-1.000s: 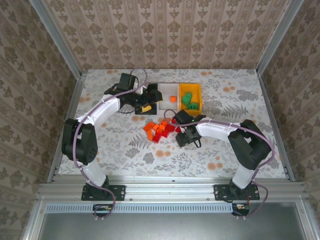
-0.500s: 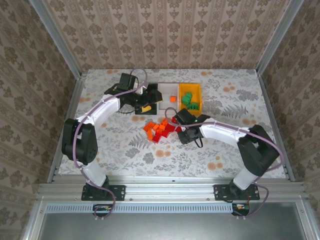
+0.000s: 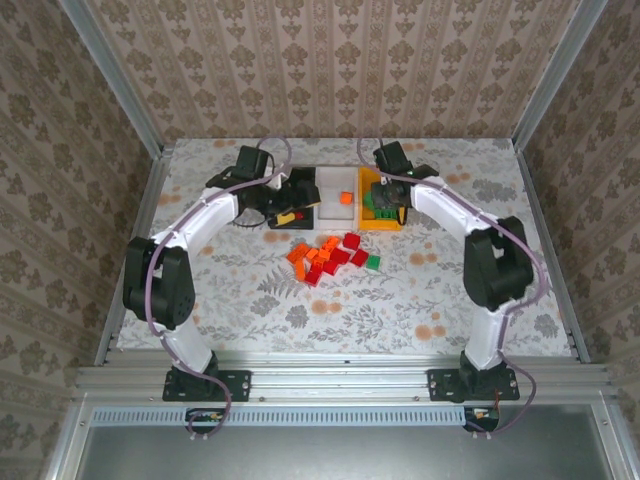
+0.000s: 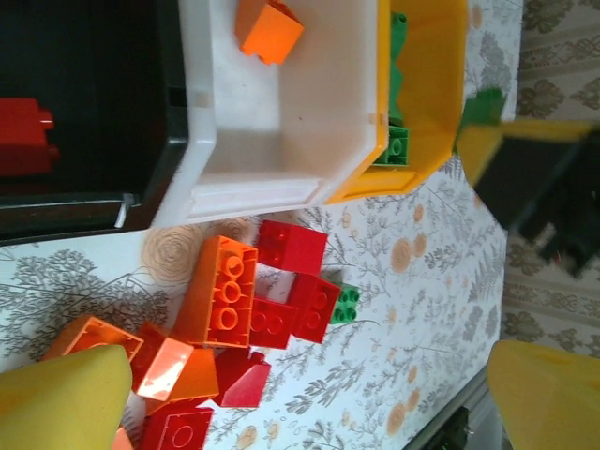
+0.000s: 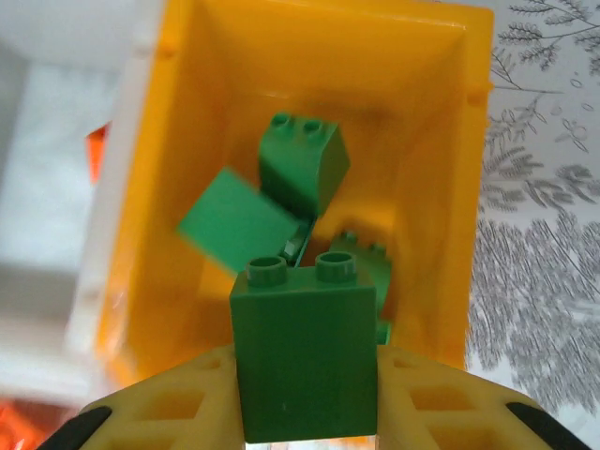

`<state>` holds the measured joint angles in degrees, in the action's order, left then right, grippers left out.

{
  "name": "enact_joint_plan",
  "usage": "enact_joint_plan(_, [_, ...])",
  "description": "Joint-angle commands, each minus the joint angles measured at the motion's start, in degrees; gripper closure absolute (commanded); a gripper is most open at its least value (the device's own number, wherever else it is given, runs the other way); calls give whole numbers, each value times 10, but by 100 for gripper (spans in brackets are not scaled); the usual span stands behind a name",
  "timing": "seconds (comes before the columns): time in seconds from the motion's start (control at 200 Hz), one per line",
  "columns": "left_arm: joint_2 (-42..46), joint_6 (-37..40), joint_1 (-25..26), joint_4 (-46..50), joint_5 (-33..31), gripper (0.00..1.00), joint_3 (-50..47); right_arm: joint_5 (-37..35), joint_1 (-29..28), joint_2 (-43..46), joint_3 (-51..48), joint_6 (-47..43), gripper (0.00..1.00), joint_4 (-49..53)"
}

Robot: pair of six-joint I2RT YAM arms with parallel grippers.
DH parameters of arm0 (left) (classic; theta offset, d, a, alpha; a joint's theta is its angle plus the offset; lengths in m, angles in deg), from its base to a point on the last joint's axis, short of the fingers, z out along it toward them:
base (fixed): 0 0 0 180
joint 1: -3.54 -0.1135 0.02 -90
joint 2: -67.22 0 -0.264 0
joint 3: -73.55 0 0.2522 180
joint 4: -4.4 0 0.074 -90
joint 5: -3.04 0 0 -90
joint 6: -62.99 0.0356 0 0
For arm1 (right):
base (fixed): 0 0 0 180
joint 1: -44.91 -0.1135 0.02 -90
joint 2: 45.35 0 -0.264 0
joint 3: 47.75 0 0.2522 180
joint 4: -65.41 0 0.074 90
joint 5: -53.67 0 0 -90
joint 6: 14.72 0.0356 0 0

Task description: Sort the legos into containers by color

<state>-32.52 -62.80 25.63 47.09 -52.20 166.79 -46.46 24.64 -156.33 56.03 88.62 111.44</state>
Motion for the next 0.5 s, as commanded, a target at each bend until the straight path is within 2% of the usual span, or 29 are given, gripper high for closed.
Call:
enact_joint_plan(0.0, [-12, 20, -7, 21, -16, 0, 16, 9, 6, -51, 71, -21, 63, 53])
enact_joint_plan(0.09, [-16, 20, -11, 20, -13, 0, 17, 13, 7, -68, 102, -24, 50, 68])
enact_joint_plan(0.255, [-7, 39, -13, 31, -31, 0, 22, 2, 7, 1, 54, -19, 41, 26])
enact_joint_plan(0.38, [15, 69, 10, 85, -120, 1, 35, 7, 6, 104, -58, 5, 39, -59])
enact_joint_plan(0.465, [42, 89, 36, 113, -202, 7, 15, 8, 4, 180, -168, 29, 39, -133])
enact_joint_plan(0.495, [54, 92, 63, 116, -225, 10, -4, 6, 4, 203, -201, 37, 38, -152])
